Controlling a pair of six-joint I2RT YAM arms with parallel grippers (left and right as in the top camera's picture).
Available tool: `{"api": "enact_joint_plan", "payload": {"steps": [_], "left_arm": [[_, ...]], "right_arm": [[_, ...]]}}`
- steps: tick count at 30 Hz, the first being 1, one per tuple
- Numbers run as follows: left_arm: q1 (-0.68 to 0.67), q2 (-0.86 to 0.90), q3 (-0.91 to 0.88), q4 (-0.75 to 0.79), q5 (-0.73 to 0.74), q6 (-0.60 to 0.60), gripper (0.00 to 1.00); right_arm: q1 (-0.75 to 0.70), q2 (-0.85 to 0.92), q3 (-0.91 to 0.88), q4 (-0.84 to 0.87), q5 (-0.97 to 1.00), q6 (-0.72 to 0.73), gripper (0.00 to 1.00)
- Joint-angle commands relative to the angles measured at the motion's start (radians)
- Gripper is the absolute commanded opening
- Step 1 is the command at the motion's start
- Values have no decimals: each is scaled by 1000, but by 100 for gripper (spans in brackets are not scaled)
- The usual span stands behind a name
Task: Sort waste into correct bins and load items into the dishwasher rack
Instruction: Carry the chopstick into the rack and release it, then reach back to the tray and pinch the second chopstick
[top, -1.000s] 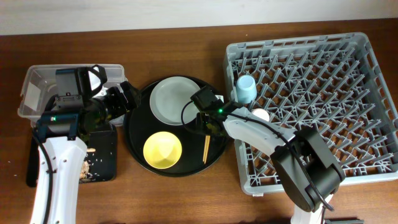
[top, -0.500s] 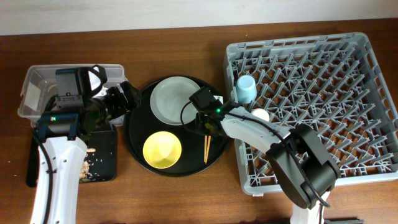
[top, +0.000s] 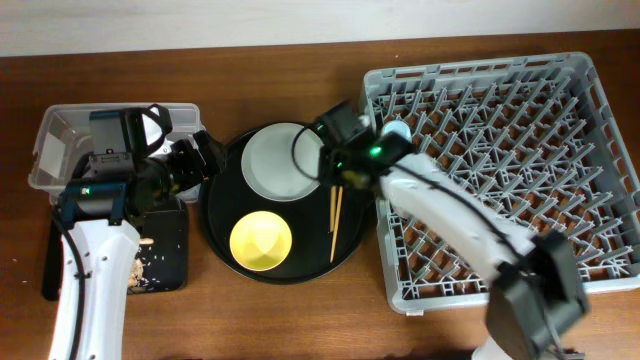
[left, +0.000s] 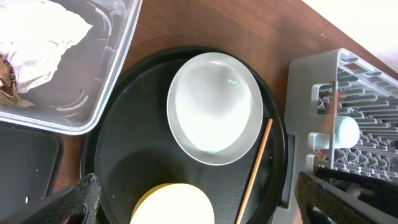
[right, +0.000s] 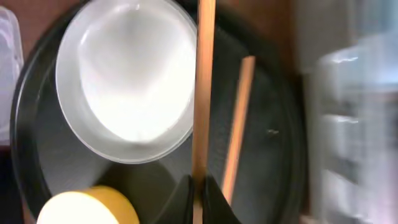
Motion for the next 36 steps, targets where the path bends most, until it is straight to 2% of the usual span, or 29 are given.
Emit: {"api": "enact_joint_plan", "payload": {"steps": [1,4,8,13,18,23,26,30,33,36], "left_arm": [[2,-2,4,2,-4,12,99],[2,-2,4,2,-4,12,99],[2,-2,4,2,-4,12,99],[2,-2,4,2,-4,12,99],[2,-2,4,2,-4,12,99],[2,-2,4,2,-4,12,99],[2,-2,4,2,-4,12,99],[2,-2,4,2,-4,12,99],[2,-2,4,2,-4,12,99],[2,-2,4,2,-4,12,99]], "right_arm": [[-95,-67,40,-93,13,-174,4],[-205,-80,42,-154,13,-386,4],[-357,-75,38,-197,12,-582,4],[-484,-75,38,-203,11,-672,4],[-527,-72,33,-204,0,-731,4],[-526,-71,33,-204,-68,-726,4],[-526,-71,34,-204,-298,-711,5],[-512,-71,33,-204,-617,-579,7],[-438,-71,33,-204,-724,-514,13],[-314,-71,33,-187,-724,-497,21]]}}
